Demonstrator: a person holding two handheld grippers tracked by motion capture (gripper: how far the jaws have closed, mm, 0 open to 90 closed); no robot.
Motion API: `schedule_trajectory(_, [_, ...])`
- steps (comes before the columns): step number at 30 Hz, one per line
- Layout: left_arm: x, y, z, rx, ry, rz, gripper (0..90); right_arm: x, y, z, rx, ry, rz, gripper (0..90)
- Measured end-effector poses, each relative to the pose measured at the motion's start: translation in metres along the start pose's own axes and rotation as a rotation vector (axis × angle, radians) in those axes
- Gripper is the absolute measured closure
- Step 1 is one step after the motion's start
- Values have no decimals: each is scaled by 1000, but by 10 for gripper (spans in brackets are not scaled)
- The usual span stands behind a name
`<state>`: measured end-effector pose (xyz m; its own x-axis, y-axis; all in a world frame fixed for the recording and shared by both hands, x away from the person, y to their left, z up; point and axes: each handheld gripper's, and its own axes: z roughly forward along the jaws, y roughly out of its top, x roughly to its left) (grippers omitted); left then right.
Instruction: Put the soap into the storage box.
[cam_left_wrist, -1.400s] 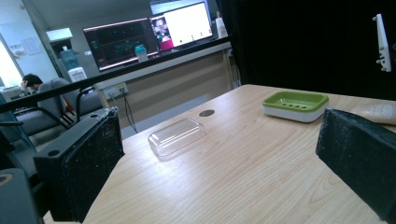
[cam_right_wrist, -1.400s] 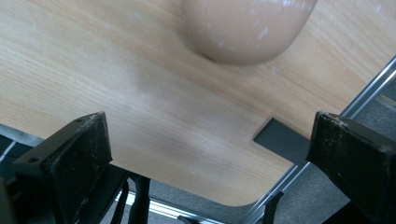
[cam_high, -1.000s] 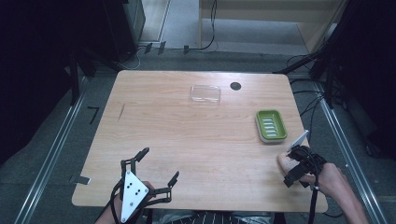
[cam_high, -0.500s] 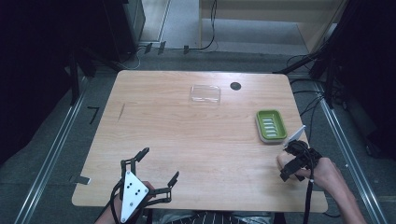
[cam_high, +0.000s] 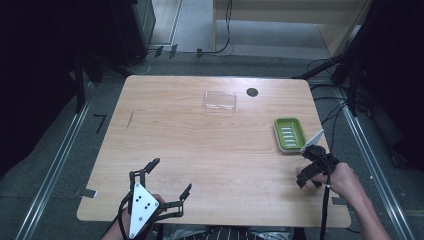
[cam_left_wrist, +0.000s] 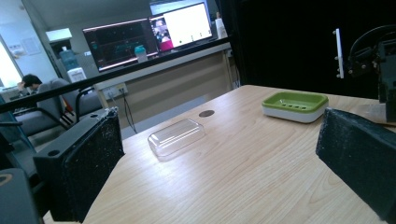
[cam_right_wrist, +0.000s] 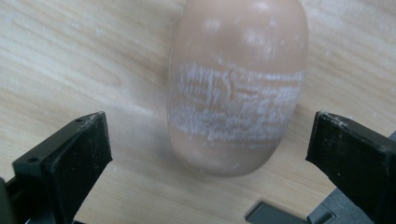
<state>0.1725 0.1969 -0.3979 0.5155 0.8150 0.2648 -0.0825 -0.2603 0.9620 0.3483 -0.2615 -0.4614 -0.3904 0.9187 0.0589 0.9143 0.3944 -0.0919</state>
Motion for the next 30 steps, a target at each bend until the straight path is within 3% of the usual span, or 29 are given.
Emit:
schedule_trajectory(11, [0, 0, 0, 0, 0, -1, 12, -4, 8, 6, -5, -6, 19, 38])
schedule_trajectory(17, [0, 0, 0, 1, 1, 0, 11, -5, 9, 6, -15, -6, 27, 140])
schedule_trajectory(30, [0, 0, 0, 0, 1, -1, 11, -7, 12, 10, -34, -42, 51, 214])
